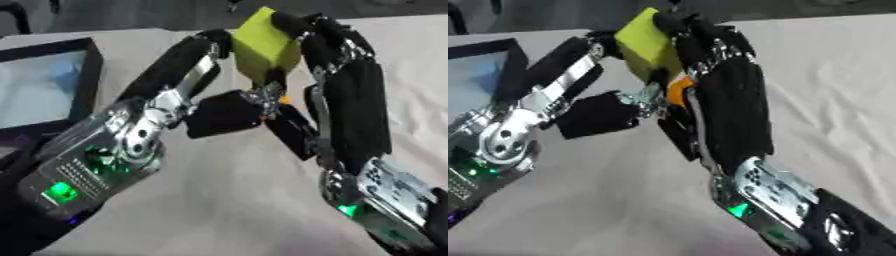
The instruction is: Pick up the objects with one hand, pass them to the other hand, and then place them into the box on the other side of the table.
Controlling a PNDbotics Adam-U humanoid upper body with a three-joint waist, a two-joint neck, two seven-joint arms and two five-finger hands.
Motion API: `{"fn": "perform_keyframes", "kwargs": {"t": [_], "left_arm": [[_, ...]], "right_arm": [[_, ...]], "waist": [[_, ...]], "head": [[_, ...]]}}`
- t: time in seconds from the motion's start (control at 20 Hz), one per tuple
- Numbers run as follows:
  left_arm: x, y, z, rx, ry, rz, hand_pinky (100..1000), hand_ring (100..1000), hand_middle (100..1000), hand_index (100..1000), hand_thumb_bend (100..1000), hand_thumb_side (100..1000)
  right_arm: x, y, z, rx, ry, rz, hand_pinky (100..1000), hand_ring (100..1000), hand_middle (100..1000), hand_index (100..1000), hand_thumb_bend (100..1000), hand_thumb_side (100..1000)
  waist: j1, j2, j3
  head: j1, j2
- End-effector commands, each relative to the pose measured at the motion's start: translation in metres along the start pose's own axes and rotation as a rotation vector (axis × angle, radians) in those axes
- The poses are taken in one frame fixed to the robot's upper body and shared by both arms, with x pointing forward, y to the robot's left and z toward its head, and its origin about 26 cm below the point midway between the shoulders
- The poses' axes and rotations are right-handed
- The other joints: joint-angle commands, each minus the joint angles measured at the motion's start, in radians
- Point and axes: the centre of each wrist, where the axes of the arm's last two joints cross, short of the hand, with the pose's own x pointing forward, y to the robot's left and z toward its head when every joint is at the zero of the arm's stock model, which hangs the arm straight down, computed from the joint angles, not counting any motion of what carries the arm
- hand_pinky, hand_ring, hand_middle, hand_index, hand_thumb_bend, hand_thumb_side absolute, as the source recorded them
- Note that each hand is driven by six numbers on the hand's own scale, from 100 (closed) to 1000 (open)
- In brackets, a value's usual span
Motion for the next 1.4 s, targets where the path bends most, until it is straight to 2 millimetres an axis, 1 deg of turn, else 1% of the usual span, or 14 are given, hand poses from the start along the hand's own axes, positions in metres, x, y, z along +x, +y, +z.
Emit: {"fn": "perform_keyframes", "kwargs": {"t": [0.05,0.1,0.15,0.2,0.5,0.55,0.65,0.7,0.75,0.85,0.95,1.05,1.3,1.4], "left_arm": [[-0.009,0.008,-0.007,0.054,0.049,0.005,1000,845,787,702,100,292],[-0.010,0.008,-0.008,0.059,0.054,0.011,1000,840,780,687,100,260],[-0.010,0.007,-0.009,0.063,0.058,0.017,1000,825,762,649,100,245],[-0.012,0.007,-0.009,0.067,0.065,0.024,1000,811,748,621,100,245],[-0.016,0.005,-0.011,0.083,0.088,0.069,1000,770,711,545,100,246],[-0.016,0.004,-0.011,0.084,0.088,0.077,1000,763,706,525,100,246],[-0.017,0.004,-0.011,0.086,0.089,0.092,1000,756,701,502,100,247],[-0.018,0.003,-0.011,0.087,0.090,0.099,1000,747,691,467,100,248],[-0.018,0.003,-0.011,0.089,0.091,0.106,1000,747,690,464,100,248],[-0.020,0.003,-0.011,0.095,0.092,0.119,1000,741,683,435,100,248],[-0.022,0.003,-0.011,0.100,0.094,0.131,1000,735,677,424,100,248],[-0.024,0.003,-0.010,0.107,0.100,0.143,1000,728,670,410,100,247],[-0.029,0.002,-0.010,0.128,0.108,0.167,1000,720,660,388,100,245],[-0.032,0.002,-0.011,0.137,0.113,0.177,1000,716,657,380,100,245]], "right_arm": [[0.010,-0.007,-0.005,-0.035,-0.039,-0.042,656,520,524,501,100,100],[0.010,-0.007,-0.005,-0.034,-0.039,-0.042,656,521,524,501,100,100],[0.010,-0.007,-0.004,-0.033,-0.039,-0.042,657,521,524,500,100,100],[0.010,-0.007,-0.004,-0.031,-0.039,-0.041,659,522,525,499,100,100],[0.008,-0.007,-0.004,-0.016,-0.040,-0.008,721,590,561,531,100,100],[0.008,-0.007,-0.004,-0.011,-0.042,0.001,731,599,565,536,148,100],[0.008,-0.008,-0.004,-0.002,-0.046,0.019,743,611,571,544,201,100],[0.007,-0.008,-0.004,0.002,-0.048,0.029,765,633,580,556,277,100],[0.007,-0.008,-0.004,0.007,-0.049,0.040,767,635,580,557,284,100],[0.006,-0.008,-0.005,0.014,-0.051,0.060,791,666,597,579,364,100],[0.005,-0.008,-0.005,0.024,-0.052,0.085,804,691,615,596,420,100],[0.005,-0.009,-0.005,0.032,-0.052,0.111,827,727,649,623,502,100],[0.004,-0.009,-0.006,0.055,-0.048,0.176,853,767,701,661,596,100],[0.004,-0.009,-0.005,0.067,-0.045,0.198,863,787,728,686,601,100]], "waist": [[0.006,-0.011,-0.001],[0.006,-0.011,-0.001],[0.006,-0.011,-0.001],[0.007,-0.012,-0.002],[0.008,-0.013,-0.002],[0.008,-0.013,-0.002],[0.008,-0.014,-0.002],[0.008,-0.014,-0.002],[0.008,-0.014,-0.002],[0.009,-0.015,-0.003],[0.008,-0.015,-0.003],[0.008,-0.016,-0.003],[0.009,-0.017,-0.004],[0.009,-0.018,-0.005]], "head": [[0.005,-0.013],[0.004,-0.013],[0.004,-0.014],[0.004,-0.014],[0.002,-0.012],[0.002,-0.012],[0.001,-0.012],[0.000,-0.011],[-0.001,-0.011],[-0.003,-0.011],[-0.005,-0.010],[-0.007,-0.010],[-0.008,-0.009],[-0.009,-0.010]]}}
